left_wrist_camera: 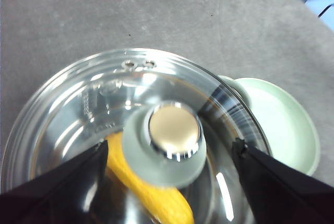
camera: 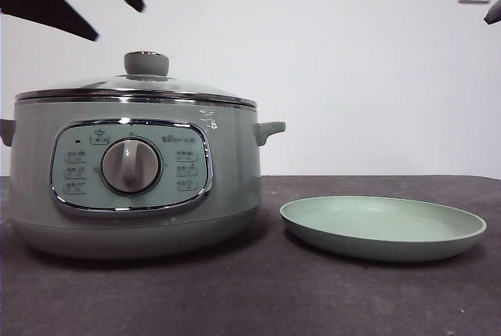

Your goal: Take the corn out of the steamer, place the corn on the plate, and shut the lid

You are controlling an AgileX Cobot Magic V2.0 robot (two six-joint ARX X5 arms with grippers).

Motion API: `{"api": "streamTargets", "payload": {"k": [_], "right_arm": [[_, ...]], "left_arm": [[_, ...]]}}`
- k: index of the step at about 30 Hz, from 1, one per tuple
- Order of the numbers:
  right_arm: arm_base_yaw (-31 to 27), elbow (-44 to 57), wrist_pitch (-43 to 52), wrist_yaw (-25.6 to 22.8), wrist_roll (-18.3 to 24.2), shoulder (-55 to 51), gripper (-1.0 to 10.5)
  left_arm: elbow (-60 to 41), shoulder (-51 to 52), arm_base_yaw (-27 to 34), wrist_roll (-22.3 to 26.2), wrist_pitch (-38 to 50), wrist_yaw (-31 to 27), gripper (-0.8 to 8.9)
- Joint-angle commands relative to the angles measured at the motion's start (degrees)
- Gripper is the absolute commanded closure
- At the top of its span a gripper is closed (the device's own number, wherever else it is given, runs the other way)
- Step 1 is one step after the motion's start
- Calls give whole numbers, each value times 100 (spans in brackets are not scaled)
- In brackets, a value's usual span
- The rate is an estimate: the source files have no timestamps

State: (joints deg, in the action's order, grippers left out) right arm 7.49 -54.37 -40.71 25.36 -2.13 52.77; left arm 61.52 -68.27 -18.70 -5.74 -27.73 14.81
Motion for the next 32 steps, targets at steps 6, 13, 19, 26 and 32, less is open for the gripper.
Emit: {"api": "streamTargets", "payload": {"k": [6,13,19,26,32], "right_arm": [[9,-17,9,0,9,7,600],[9,-17,11,0,9,7,600],[9,-17,13,7,7,7,601],[678,-37,380,22,-328,258,599],[1891,-721,592,-142,-490,1539,597]], "left_arm": [[269,-793,-407,153,149,-487,414],[269,-1080,-586,286,195,-737,549],[269,-1106,-647,452,286,-728,822],[271,-216,-636,426,431,-1095,822],[271,1379,-638,439,85,-2393,822]]}}
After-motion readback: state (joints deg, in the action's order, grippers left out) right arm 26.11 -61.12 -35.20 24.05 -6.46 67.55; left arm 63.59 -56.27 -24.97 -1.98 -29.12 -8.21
